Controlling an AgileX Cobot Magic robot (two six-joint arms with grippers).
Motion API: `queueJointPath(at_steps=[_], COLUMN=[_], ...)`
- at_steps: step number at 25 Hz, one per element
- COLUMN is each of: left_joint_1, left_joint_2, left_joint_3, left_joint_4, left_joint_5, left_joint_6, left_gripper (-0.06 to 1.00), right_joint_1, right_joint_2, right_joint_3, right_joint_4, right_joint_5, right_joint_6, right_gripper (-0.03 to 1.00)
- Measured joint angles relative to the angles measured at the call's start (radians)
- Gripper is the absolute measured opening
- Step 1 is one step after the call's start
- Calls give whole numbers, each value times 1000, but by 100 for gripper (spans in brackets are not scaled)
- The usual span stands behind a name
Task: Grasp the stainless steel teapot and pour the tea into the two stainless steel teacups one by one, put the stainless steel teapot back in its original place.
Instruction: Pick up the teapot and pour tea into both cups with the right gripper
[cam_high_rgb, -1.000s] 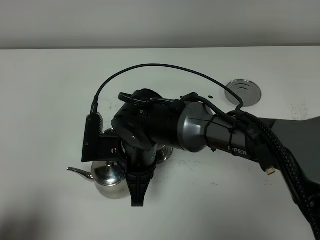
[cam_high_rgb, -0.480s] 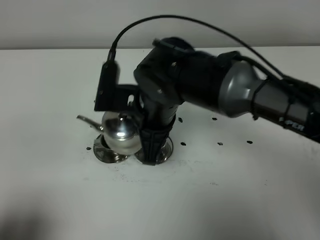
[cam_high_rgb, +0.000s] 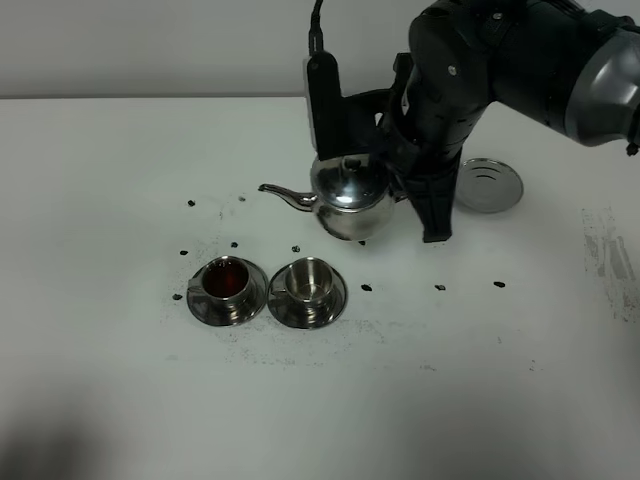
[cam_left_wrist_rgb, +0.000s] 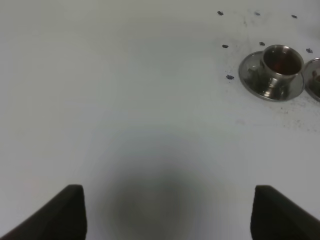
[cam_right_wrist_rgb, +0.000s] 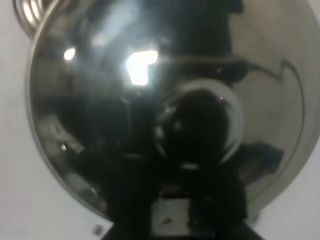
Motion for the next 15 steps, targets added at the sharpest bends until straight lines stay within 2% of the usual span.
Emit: queueJointPath(at_steps=[3,5,9,15], left_joint_1=[0,0,0,0], left_joint_2=[0,0,0,0], left_joint_3=[0,0,0,0], left_joint_4=[0,0,0,0], left_joint_5=[0,0,0,0], left_joint_6=[0,0,0,0], left_gripper=[65,65,65,65], right_joint_1=[-24,-24,-24,-24], right_joint_2=[0,5,33,91], right_joint_3=[31,41,49,49], right_joint_4=[5,9,4,-50], right_joint_5=[-20,-30,-58,-100], right_joint_6=[-150,-204,-262,-291], right_gripper=[18,18,18,18])
